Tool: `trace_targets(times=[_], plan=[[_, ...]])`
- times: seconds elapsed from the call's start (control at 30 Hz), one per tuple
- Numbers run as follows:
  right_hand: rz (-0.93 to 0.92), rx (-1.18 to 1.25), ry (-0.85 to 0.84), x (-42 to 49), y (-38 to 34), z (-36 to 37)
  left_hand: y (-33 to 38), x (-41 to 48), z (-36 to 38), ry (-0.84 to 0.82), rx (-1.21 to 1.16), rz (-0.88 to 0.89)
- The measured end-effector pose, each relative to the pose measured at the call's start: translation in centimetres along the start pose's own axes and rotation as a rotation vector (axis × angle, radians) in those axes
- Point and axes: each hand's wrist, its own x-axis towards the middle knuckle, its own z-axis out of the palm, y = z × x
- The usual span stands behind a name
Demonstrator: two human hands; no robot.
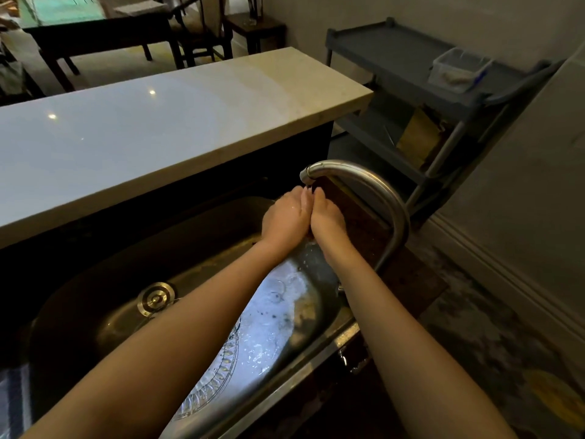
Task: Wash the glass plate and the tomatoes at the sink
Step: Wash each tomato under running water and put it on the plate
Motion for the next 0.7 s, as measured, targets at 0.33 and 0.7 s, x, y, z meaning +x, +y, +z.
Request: trace_targets(times=[0.33, 0.7], plan=[[-0.246, 0.150, -0.191, 0.1, 2.4, -1.2, 0.1, -0.7, 0.6, -0.317, -0.941, -0.750], [-0.336, 0.155, -0.154, -0.6, 1.9, 0.8, 0.9, -0.6, 0.7, -0.100, -1.268, -0.919]])
